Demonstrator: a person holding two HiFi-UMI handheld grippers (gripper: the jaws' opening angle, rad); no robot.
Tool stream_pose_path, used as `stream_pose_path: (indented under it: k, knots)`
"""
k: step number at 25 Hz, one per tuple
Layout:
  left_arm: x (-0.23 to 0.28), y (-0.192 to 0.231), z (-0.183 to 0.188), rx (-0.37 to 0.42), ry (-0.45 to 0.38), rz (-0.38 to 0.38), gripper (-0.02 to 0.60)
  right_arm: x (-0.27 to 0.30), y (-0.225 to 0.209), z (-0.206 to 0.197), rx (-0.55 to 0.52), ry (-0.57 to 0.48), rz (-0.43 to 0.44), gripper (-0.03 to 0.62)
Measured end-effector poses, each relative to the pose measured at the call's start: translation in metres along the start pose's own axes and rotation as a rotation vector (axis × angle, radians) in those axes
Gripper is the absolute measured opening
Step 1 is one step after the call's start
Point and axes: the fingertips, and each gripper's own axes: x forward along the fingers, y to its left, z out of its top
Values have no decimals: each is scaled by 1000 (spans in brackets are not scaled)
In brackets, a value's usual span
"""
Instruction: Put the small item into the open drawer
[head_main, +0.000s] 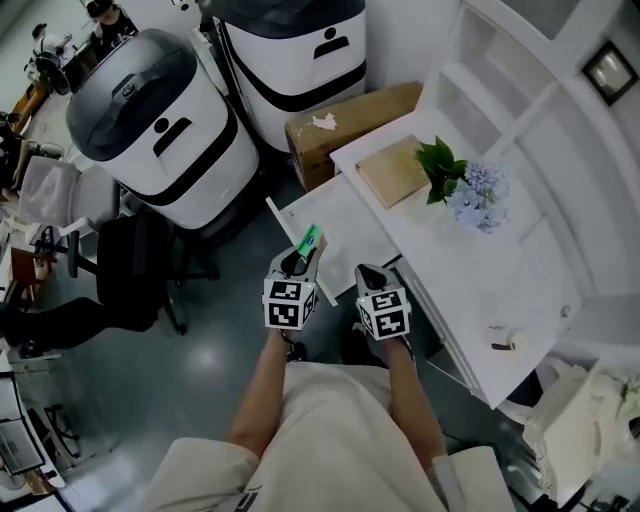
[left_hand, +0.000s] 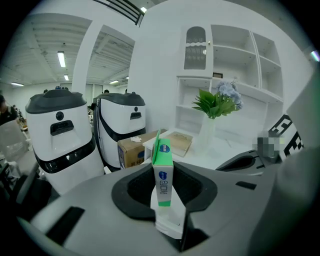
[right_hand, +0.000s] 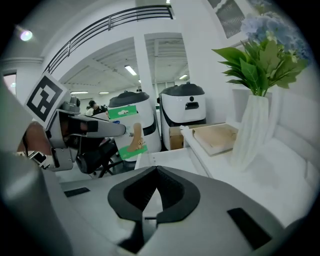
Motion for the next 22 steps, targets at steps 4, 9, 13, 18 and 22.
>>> stream_pose_path:
  k: [4,9,13,18,22]
  knots:
    - [7,0,2,-16,3,25,107,12,-10,1,-31,12,26,25]
    - [13,0,0,-35,19,49,107,26,-20,7,-25,20,54,25]
    - [20,-3,-2,-59,23,84,107,32,-26,5,-19,25,95,25]
    - [28,-15,-8,-47,35,85,107,39,-38,5,-9,20,127,25]
    - [32,-21,-13,-49,54,72,107,39,-45,8,-9,19,129,25]
